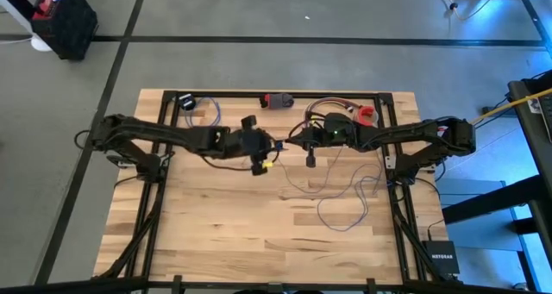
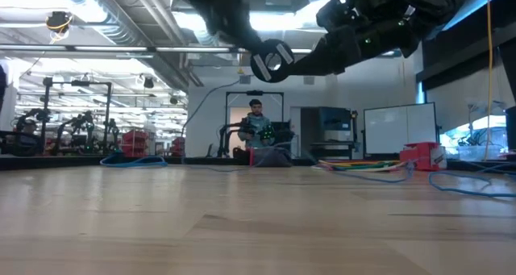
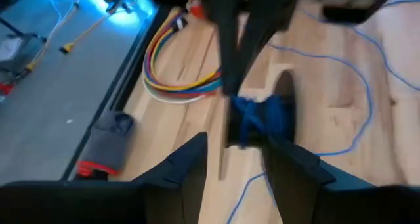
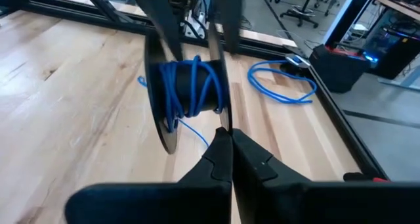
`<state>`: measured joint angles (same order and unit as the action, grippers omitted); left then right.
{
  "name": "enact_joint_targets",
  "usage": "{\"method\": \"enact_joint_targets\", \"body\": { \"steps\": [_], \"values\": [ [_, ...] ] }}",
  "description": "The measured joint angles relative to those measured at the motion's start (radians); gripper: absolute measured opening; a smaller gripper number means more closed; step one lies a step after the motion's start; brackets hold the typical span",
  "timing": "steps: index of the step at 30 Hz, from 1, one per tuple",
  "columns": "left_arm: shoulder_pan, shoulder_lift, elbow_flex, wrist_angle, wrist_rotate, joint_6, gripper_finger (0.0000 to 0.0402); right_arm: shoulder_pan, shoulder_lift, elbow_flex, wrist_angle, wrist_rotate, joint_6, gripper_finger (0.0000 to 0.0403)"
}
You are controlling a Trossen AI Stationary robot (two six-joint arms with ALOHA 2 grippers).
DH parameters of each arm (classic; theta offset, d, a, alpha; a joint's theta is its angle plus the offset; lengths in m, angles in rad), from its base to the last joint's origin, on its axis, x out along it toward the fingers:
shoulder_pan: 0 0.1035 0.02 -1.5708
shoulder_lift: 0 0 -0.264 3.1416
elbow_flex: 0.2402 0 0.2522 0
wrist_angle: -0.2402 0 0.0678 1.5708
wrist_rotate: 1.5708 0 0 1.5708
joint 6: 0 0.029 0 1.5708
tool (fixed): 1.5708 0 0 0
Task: Coil cords
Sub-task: Coil the blue wire on the black spool
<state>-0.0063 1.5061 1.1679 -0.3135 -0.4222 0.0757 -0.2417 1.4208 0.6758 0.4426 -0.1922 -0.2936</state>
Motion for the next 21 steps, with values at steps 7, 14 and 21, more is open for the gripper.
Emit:
{"method": "enact_joint_targets", "body": {
  "steps": [7,14,21],
  "values": [
    [0.065,-0.03,-0.022,0.033,0.083,0.039,0.014,0.0,0.0,0.0,0.009,0.0,-0.036,0.0],
    [0.095,-0.027,-0.023,0.063,0.19,0.103,0.014,0.0,0.0,0.0,0.01,0.0,-0.062,0.0],
    [0.107,-0.026,-0.032,0.075,0.263,0.149,0.0053,-0.001,0.001,0.0,0.01,0.016,-0.048,0.0001]
  ]
}}
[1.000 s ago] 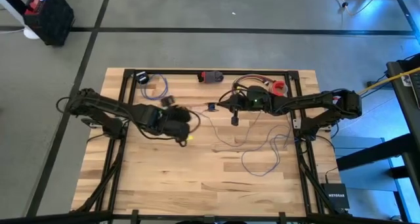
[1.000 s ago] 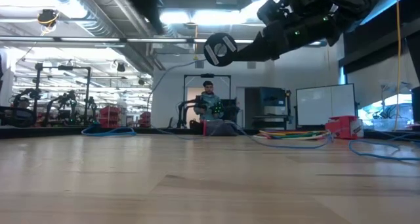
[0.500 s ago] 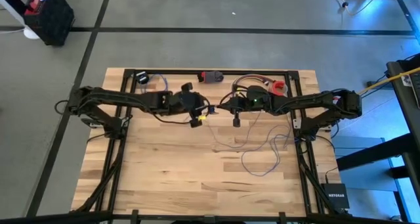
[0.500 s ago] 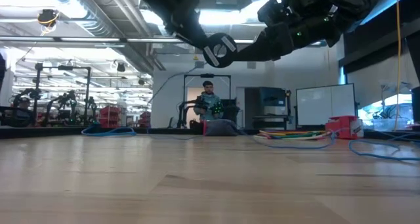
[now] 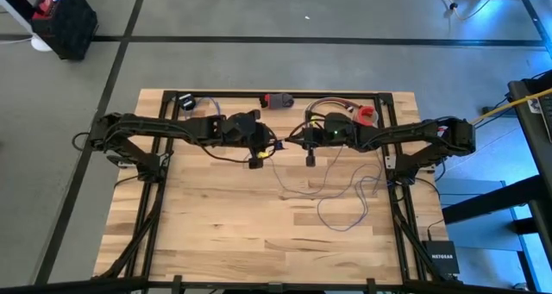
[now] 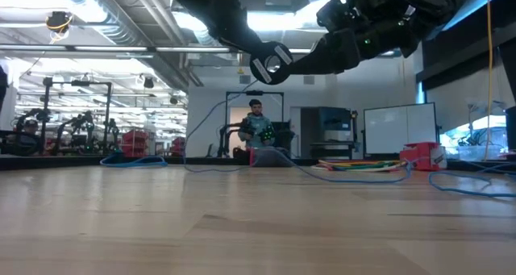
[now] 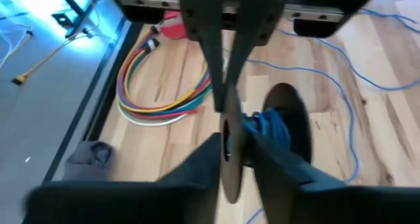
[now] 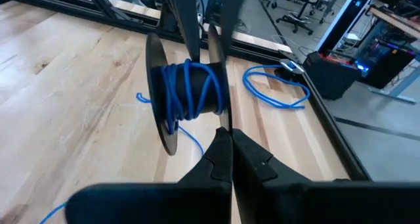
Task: Coil cords
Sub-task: Coil the blue wire on the black spool
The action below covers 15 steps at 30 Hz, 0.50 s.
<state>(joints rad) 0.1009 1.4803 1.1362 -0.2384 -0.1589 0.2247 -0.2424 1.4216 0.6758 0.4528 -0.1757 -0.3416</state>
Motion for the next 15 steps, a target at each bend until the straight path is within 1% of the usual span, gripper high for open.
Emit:
{"method": "enact_joint_targets", "body": {
  "steps": [1,2,5,7,9,13,15],
  "values": [
    [-0.001,0.0,0.0,-0.001,0.001,0.013,0.003,0.001,0.0,0.0,0.0,-0.001,0.015,0.0003],
    [-0.001,0.0,0.0,-0.003,-0.001,0.02,0.0016,0.001,0.0,0.0,-0.001,-0.001,0.039,0.0006],
    [-0.001,0.0,0.0,-0.002,-0.006,0.028,0.001,0.001,-0.007,0.0,-0.008,0.0,0.116,0.0022],
    [-0.001,0.0,0.0,-0.002,-0.02,0.044,0.0005,0.001,-0.048,0.0,-0.062,0.002,0.135,0.004],
    [-0.002,-0.004,0.0,-0.003,-0.023,0.046,0.0004,0.001,-0.119,0.0,-0.152,0.036,0.156,0.0062],
    [-0.003,-0.007,-0.001,0.047,-0.024,0.063,0.0002,0.009,-0.284,0.0,-0.383,0.13,0.191,0.0114],
    [-0.002,-0.007,-0.019,0.124,-0.024,0.073,0.0003,0.023,-0.355,0.001,-0.491,0.158,0.218,0.0136]
  ]
}}
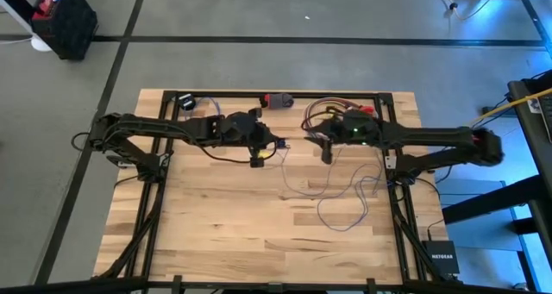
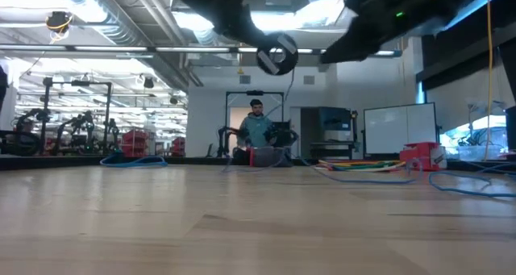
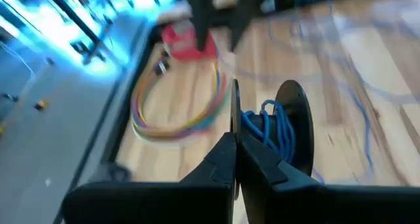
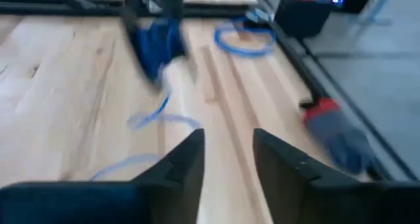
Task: Coil cords
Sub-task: Coil the blue wire on the black spool
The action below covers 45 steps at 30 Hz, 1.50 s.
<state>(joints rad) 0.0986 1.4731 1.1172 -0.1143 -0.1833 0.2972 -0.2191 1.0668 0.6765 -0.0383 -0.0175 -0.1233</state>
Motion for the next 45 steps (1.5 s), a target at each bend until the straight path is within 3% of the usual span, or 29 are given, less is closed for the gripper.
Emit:
{"method": "enact_joint_targets", "body": {
  "steps": [5,10,17,21,29,45],
  "values": [
    [0.034,0.0,-0.079,0.276,0.02,0.002,0.0002,0.094,-0.057,-0.012,-0.108,0.009,0.143,0.0165],
    [0.087,-0.001,-0.133,0.489,0.091,-0.077,0.0002,0.207,0.042,-0.089,0.086,0.204,0.199,0.0163],
    [0.094,-0.001,-0.167,0.536,0.099,-0.103,0.0002,0.249,0.237,-0.118,0.323,0.406,0.181,0.0154],
    [0.076,-0.008,-0.167,0.543,0.098,-0.084,0.0001,0.244,0.295,-0.118,0.371,0.552,0.168,0.0148],
    [0.072,-0.013,-0.167,0.518,0.096,-0.089,0.0001,0.246,0.367,-0.117,0.435,0.357,0.119,0.0128],
    [0.071,-0.013,-0.167,0.509,0.097,-0.103,0.0002,0.245,0.393,-0.118,0.449,0.356,0.069,0.0103]
  ]
}}
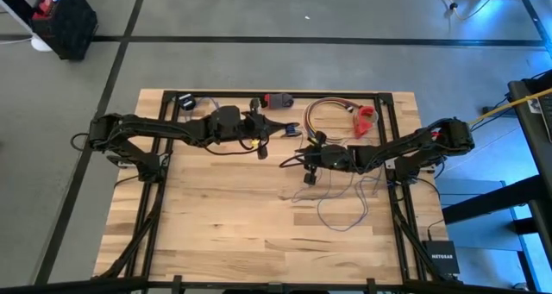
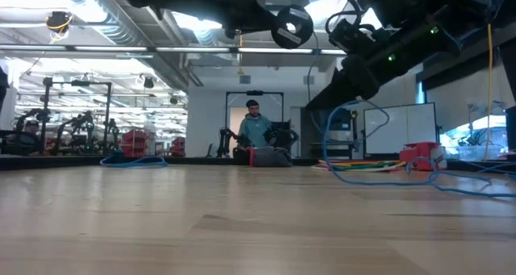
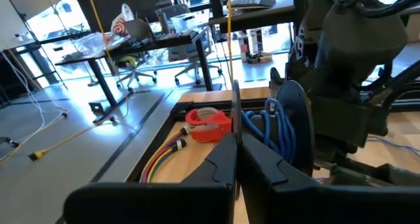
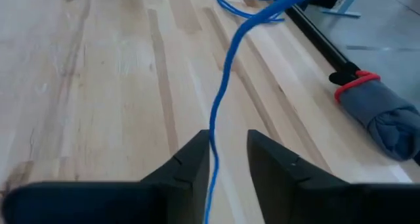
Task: Coil cords
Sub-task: Coil the blue wire on the black spool
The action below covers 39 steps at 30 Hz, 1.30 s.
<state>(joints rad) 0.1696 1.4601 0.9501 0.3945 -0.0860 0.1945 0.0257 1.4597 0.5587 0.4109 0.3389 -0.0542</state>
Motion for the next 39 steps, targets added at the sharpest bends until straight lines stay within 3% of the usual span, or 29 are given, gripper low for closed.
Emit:
{"method": "enact_joint_targets", "body": {
  "steps": [6,15,26,32,39],
  "values": [
    [-0.005,0.0,0.0,0.004,-0.002,-0.003,0.0002,0.002,0.0,0.0,0.018,0.061,0.002,0.0012],
    [-0.022,0.0,0.0,0.057,0.0,-0.059,0.0001,0.001,0.013,0.0,0.157,0.239,0.022,0.0007],
    [-0.055,0.0,0.002,0.152,-0.008,-0.094,0.0002,0.003,0.21,0.003,0.471,0.251,0.02,0.0003],
    [-0.057,0.004,0.002,0.157,-0.124,-0.055,0.0002,0.052,0.213,0.074,0.459,0.27,-0.072,0.0002],
    [-0.058,0.01,0.002,0.114,-0.192,-0.04,0.0001,0.105,0.213,0.211,0.212,0.39,-0.214,0.0002]
  ]
}}
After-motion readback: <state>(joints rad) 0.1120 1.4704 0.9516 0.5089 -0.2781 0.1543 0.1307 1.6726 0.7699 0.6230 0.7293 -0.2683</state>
